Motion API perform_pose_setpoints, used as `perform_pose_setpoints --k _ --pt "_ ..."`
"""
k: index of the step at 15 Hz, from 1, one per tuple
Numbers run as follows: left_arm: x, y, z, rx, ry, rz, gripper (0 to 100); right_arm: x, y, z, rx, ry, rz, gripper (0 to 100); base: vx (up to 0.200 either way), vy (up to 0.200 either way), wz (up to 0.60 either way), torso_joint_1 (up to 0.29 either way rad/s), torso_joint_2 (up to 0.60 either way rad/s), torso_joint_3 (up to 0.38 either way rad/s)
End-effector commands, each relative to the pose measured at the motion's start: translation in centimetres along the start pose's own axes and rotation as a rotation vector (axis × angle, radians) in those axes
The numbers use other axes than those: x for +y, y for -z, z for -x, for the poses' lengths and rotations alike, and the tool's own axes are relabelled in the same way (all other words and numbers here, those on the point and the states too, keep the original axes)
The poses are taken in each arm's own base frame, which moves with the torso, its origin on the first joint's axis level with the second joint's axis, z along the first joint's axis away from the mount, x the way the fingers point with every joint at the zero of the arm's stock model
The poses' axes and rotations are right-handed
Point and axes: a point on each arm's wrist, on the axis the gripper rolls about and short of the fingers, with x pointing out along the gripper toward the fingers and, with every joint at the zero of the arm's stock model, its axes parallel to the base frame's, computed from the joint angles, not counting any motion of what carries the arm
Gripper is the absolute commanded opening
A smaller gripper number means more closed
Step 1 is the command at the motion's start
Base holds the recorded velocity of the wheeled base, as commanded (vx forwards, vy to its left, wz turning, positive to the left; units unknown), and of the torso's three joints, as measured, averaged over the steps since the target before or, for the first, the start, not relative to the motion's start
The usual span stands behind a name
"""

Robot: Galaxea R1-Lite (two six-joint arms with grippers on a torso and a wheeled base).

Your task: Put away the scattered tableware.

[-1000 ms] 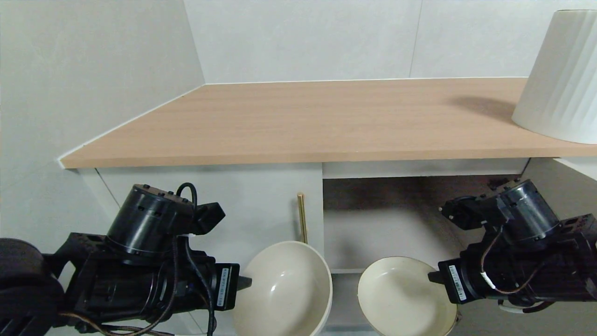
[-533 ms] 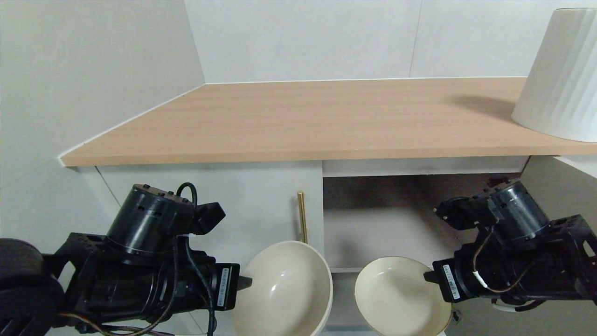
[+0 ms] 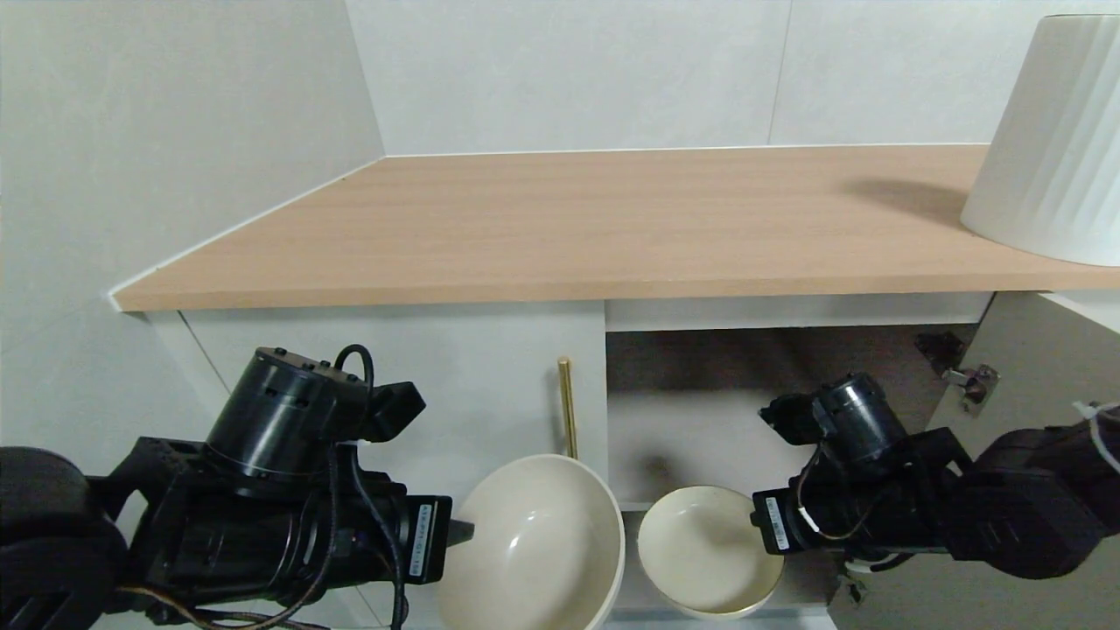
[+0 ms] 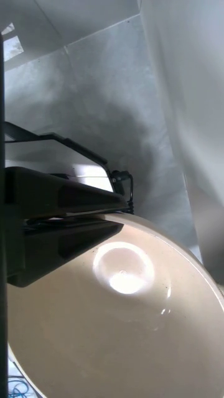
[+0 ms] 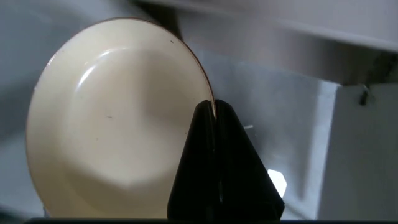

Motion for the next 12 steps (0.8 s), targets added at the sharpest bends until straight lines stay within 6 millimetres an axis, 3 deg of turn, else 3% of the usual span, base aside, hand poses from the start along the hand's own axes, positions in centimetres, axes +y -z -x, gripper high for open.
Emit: perform_pose_setpoints --k 1,7,12 --pt "0.0 0.0 0.0 0.001 -0.001 0.001 0 -1.6 0.7 -4.3 0.037 0.045 -0.054 0 0.000 0.000 0.00 0.000 0.00 0.000" --pt "0.0 0.0 0.0 0.002 -0.001 0.000 0 -5.9 0.2 -11.3 -0.129 0.188 -0.190 0 0.000 0.000 0.00 0.000 0.00 0.000" --pt "0.0 0.0 0.0 0.002 -0.001 0.000 0 -7.4 -1.6 -12.8 -0.213 0.279 -0.273 0 0.000 0.000 0.00 0.000 0.00 0.000"
